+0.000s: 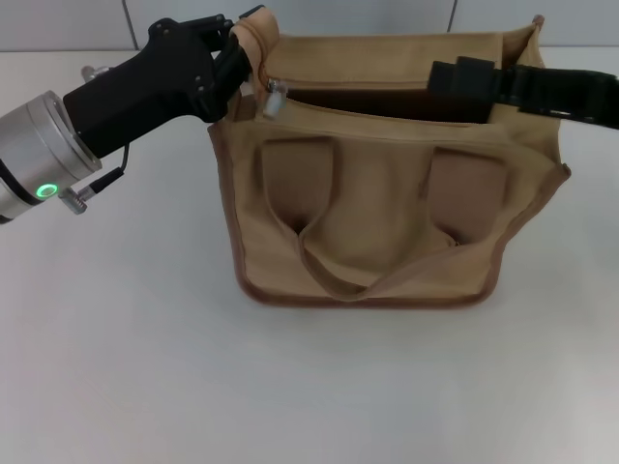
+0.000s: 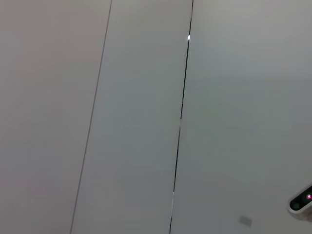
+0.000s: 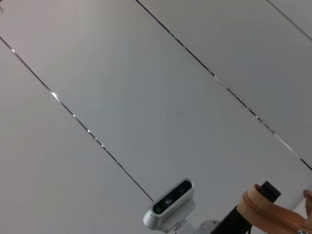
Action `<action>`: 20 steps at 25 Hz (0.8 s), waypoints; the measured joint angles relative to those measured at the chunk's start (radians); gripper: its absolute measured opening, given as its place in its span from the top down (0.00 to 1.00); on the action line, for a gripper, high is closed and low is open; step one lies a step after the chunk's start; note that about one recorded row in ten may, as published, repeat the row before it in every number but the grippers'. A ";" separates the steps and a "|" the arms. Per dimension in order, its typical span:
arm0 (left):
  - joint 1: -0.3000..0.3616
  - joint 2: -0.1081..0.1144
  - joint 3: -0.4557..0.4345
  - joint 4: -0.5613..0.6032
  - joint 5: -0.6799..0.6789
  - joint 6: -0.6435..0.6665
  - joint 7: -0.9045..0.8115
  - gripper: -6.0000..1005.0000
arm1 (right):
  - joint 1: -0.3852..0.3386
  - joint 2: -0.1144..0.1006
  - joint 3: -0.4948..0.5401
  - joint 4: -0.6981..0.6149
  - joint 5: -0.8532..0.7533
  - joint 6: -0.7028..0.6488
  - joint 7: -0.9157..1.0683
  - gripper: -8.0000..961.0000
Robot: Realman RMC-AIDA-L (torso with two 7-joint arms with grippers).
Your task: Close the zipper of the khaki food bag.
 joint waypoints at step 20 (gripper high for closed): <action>0.060 0.004 -0.003 -0.005 -0.062 0.008 0.017 0.97 | 0.033 0.004 -0.104 -0.063 -0.001 0.112 0.069 0.15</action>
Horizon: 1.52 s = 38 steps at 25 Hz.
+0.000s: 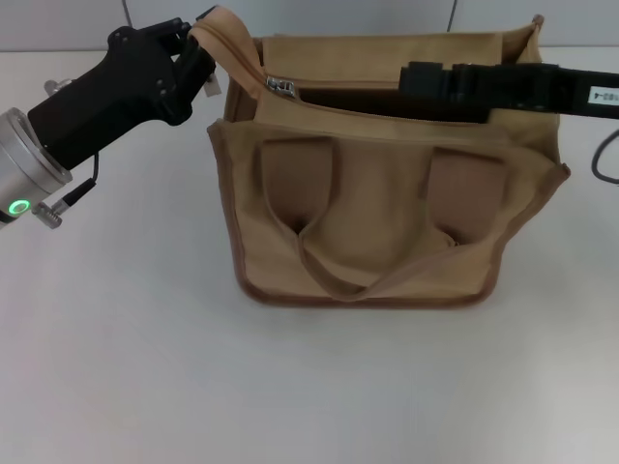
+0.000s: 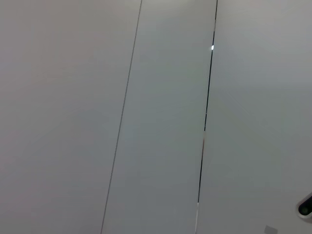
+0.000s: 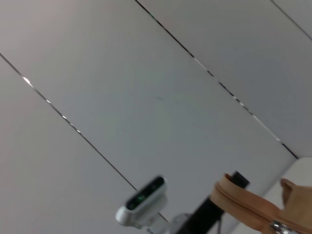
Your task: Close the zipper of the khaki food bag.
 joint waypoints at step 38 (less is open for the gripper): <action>-0.007 0.003 0.009 -0.010 -0.023 0.036 -0.031 0.97 | 0.083 0.072 -0.284 -0.161 0.021 0.212 0.012 0.15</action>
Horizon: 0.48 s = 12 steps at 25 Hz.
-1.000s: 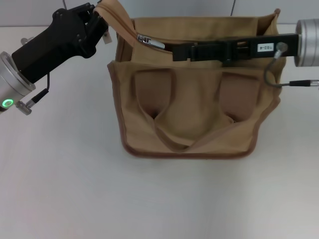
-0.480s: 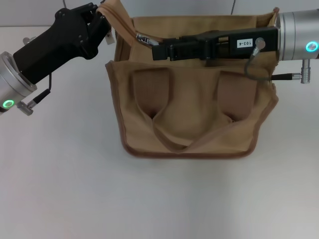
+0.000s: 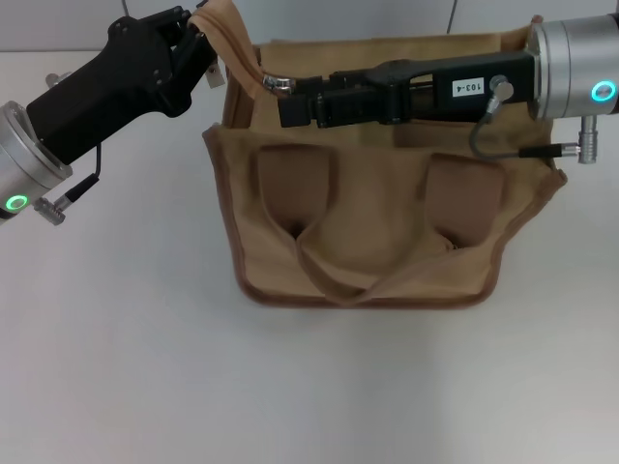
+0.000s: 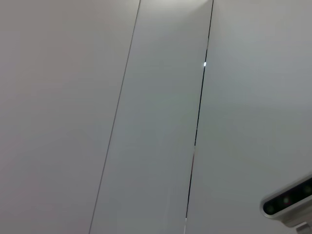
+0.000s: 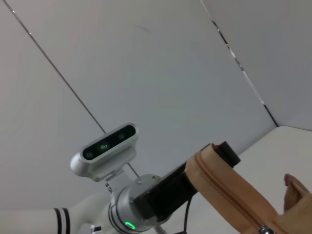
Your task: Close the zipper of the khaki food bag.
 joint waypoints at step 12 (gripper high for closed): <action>0.000 0.002 0.000 0.000 -0.006 -0.003 0.000 0.97 | -0.029 -0.006 0.004 -0.006 -0.033 -0.009 0.021 0.15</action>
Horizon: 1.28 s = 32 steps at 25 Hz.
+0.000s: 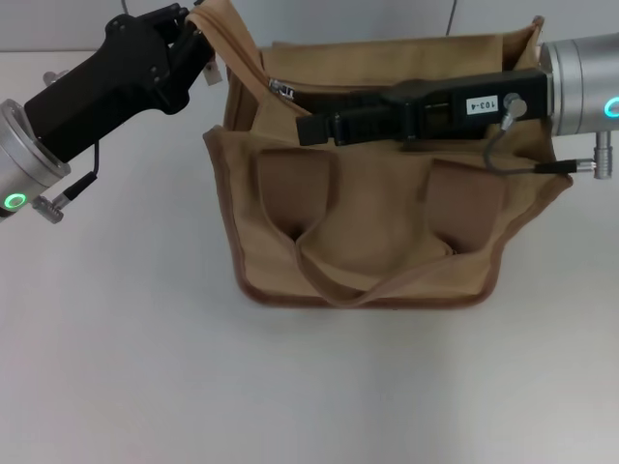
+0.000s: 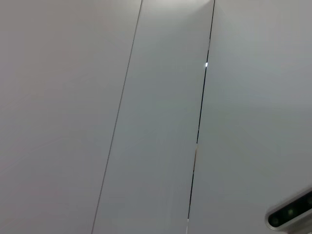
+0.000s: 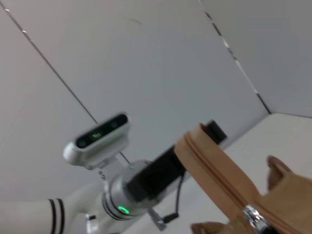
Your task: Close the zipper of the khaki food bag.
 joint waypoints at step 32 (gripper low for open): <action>-0.016 -0.002 0.020 0.000 -0.002 0.039 -0.024 0.97 | 0.036 0.014 -0.119 -0.019 0.038 0.204 -0.143 0.15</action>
